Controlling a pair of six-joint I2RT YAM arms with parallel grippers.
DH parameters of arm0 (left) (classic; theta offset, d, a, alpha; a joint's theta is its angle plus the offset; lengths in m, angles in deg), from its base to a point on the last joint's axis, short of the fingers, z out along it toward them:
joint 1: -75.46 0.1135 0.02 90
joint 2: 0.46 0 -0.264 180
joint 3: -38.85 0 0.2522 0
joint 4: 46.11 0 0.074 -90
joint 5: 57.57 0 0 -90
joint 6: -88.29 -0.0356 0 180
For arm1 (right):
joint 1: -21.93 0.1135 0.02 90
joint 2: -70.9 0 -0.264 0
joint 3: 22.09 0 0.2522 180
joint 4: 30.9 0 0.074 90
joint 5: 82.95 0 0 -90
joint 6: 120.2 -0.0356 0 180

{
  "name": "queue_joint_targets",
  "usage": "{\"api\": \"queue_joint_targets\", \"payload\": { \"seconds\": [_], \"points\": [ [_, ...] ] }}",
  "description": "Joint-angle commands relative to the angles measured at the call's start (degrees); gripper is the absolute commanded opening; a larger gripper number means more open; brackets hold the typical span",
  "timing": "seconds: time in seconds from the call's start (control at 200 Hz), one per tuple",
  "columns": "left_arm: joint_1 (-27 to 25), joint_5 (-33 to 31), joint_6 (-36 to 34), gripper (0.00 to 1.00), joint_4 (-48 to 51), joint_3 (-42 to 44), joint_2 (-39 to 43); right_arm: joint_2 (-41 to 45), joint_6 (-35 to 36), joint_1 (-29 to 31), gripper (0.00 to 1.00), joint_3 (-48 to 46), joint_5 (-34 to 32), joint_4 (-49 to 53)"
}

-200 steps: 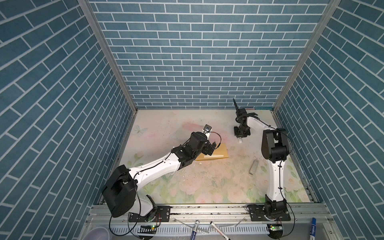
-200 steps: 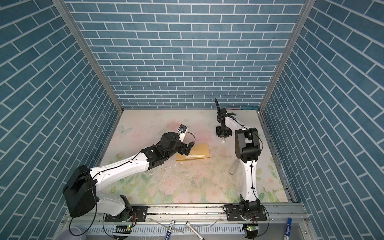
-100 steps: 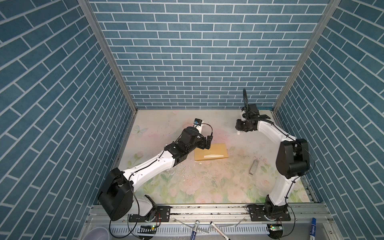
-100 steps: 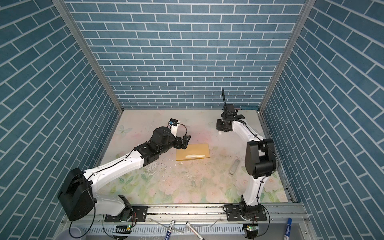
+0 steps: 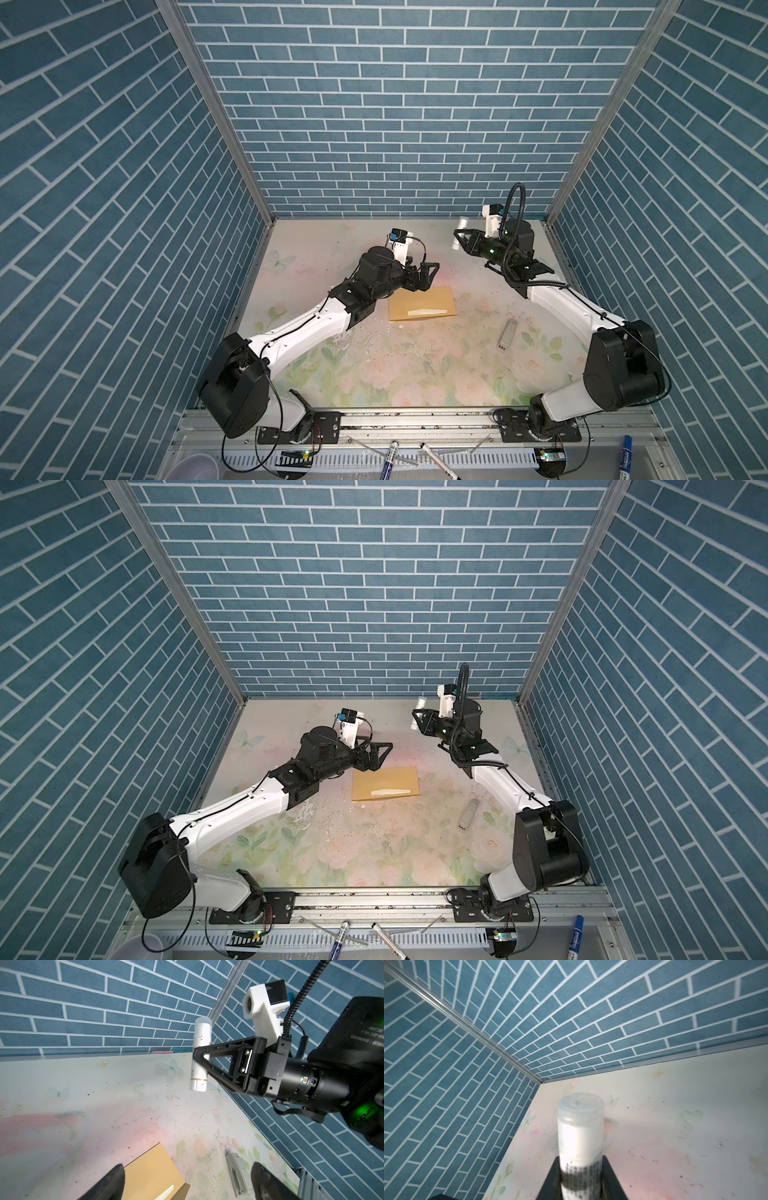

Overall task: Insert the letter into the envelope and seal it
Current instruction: 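Lift the glue stick upright with the right gripper toward the left gripper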

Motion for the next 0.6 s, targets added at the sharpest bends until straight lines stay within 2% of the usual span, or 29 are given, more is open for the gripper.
{"api": "queue_joint_targets", "payload": {
  "seconds": [0.0, 0.3, 0.595],
  "points": [
    [0.30, 2.59, -0.14, 0.93, -2.22, -2.12, -1.45, 3.03, -2.57, 2.98, 0.00, -1.75, 0.97, -8.02],
    [1.25, 0.22, 0.05, 0.87, -1.01, -1.93, -2.07, 3.40, -4.56, 7.94, 0.00, -2.56, 0.33, -10.75],
    [3.46, 2.00, 1.92, 0.77, -2.86, -1.17, -1.63, 3.19, -4.86, 10.70, 0.00, -3.55, -0.28, -11.13]
  ]
}}
